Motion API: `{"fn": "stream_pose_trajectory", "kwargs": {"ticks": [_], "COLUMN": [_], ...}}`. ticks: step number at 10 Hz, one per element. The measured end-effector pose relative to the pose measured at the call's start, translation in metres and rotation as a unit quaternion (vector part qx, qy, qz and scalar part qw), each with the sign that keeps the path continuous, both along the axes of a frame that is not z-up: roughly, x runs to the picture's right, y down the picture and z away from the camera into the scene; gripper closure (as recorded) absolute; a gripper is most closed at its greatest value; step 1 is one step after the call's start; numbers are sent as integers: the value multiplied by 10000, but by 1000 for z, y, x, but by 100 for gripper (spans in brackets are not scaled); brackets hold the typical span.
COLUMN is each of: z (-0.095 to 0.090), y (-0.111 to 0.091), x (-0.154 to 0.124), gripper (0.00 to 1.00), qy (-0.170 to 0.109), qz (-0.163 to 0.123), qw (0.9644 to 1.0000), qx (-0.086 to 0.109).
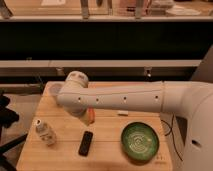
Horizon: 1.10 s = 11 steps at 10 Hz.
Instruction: Knock the bottle over
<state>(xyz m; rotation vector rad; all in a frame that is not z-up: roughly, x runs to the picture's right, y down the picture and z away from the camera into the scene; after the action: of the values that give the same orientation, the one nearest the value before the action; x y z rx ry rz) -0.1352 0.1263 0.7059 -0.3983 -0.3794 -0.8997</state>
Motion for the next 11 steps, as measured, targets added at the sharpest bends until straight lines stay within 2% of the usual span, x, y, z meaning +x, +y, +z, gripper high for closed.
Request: {"fn": "stream_pose_trajectory", "kwargs": {"ticks": [3,6,7,11], "z": [2,5,6,11], "y": [2,1,1,-1], "x": [-24,-22,-24,-31], "gripper": [20,20,24,59], "qy": [-185,-226,-262,-307], "qz": [-117,-139,-162,-207], "qw": [9998,9996,9995,9993], "qx": [-28,-24,-26,-14]}}
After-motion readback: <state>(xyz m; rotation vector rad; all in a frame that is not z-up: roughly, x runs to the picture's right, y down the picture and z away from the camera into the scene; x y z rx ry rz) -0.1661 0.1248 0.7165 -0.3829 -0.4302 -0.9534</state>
